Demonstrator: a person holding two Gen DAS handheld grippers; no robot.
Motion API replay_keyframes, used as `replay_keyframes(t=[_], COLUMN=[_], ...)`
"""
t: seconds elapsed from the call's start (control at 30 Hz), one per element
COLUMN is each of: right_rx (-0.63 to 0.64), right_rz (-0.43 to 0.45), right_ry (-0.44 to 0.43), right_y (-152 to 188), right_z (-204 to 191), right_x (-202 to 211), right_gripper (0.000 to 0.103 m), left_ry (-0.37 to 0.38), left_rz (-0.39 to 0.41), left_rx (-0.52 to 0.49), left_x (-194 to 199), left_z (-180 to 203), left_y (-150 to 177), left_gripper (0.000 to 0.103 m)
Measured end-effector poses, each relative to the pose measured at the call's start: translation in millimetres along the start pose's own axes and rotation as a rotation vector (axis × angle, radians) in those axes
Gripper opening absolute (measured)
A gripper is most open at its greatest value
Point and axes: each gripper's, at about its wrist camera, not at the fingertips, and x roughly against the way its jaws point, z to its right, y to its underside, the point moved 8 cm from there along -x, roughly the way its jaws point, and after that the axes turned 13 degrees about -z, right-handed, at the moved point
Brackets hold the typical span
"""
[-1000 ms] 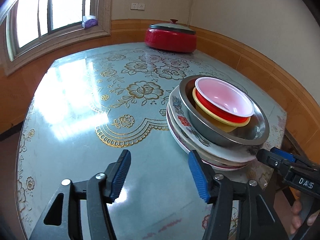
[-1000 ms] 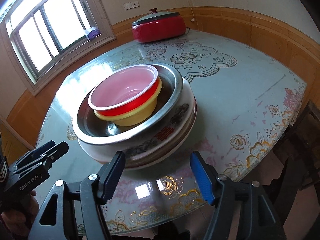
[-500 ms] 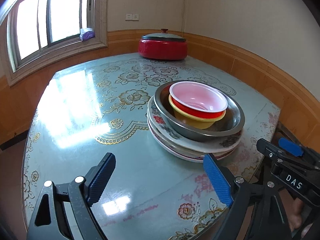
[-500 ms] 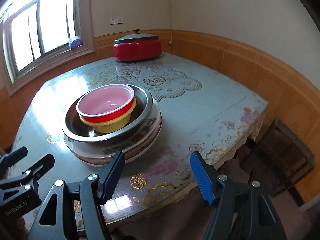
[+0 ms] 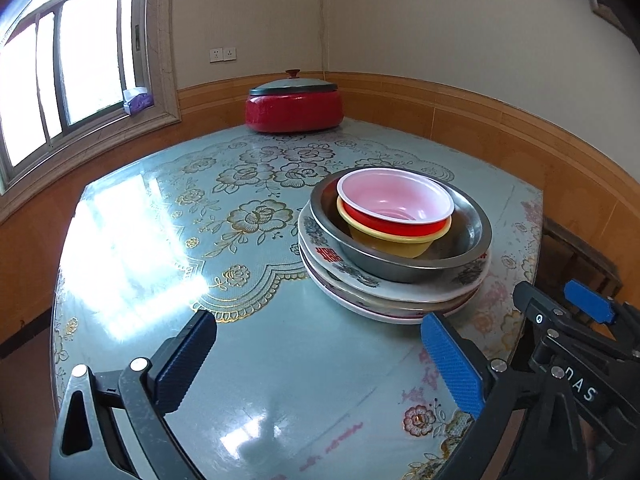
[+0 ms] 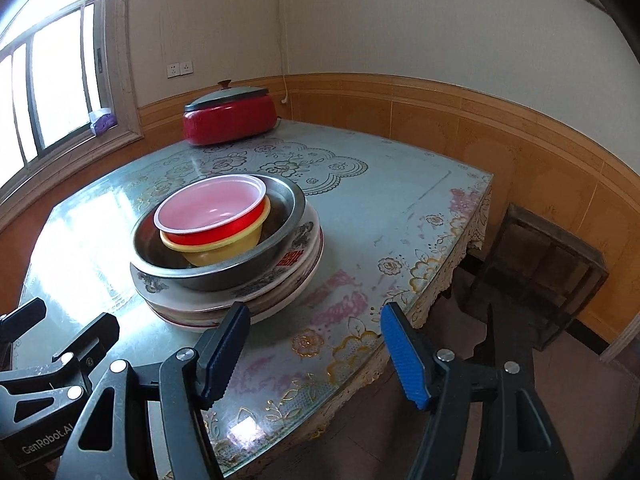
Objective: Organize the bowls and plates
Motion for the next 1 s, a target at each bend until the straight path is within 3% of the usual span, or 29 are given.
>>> replay_keyframes(t=[0.47,1.0], right_rx=[-0.012,0.023], right_rz=[0.001,-0.013], right_ry=[0.040,0.024], right_y=[-0.6,-2.7], right_z=[-17.0,-28.4], right_x=[-0.4,-5.6], right_gripper=[0.069,0.069], left_ry=[0.091,0.039], left_rz=[0.011,0.019], left_rx=[-0.022,0.010], left_x=[-6.0,-6.3], left_z=[-9.5,-18.8], left_y=[-4.5,-4.1], left_gripper=[0.103,0.103])
